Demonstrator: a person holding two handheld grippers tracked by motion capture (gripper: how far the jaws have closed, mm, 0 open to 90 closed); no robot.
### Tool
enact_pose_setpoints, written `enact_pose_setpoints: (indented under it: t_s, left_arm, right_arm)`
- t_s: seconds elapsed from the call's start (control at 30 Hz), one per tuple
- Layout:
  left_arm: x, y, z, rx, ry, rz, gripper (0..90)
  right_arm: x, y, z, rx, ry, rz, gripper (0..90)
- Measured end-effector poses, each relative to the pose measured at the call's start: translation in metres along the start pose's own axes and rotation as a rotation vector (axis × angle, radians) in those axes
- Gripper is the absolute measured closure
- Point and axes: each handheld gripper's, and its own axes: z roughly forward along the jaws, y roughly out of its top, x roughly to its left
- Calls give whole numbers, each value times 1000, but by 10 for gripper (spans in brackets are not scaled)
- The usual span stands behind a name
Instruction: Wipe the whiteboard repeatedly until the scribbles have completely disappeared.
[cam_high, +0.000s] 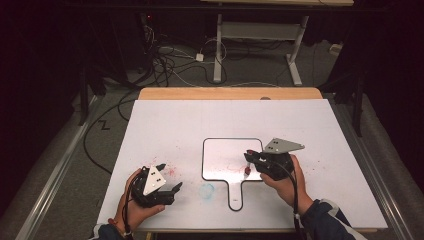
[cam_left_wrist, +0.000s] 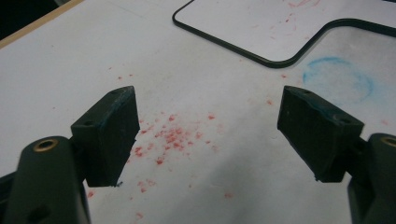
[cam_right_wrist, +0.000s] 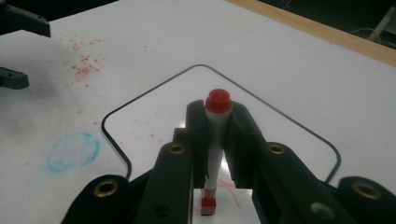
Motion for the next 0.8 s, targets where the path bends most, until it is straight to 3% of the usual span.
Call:
enact_pose_setpoints:
  t_s: [0.07,0.13,0.17,0.27,0.3,0.4,0.5,0.57,0.67,0.8]
  left_arm:
    - [0,0,0,3,0,1,202]
    - [0,0,1,2,-1,-2,202]
    - [-1,0,1,3,1,-4,202]
    - [-1,2,3,2,-1,-2,202]
    - [-2,2,3,2,-2,2,202]
    - [-1,2,4,6,-4,5,202]
    - [0,1,3,2,-3,4,202]
    - [0,1,3,1,-6,4,202]
    - [1,1,3,1,-5,2,201]
    - [1,1,3,4,1,19,202]
  right_arm:
    - [-3,0,0,3,-16,4,813]
    - [-5,0,-2,21,-83,-23,813]
    - [-7,0,-3,23,-92,-15,813]
    - [-3,1,-2,25,-73,-16,813]
    - [1,1,-2,21,-6,19,813]
    - [6,2,-1,21,34,29,813]
    - [11,2,-1,23,19,-4,813]
    - [7,2,-1,22,-29,-23,813]
    - [0,0,-3,23,-64,-14,813]
    - [2,0,-3,18,-65,-21,813]
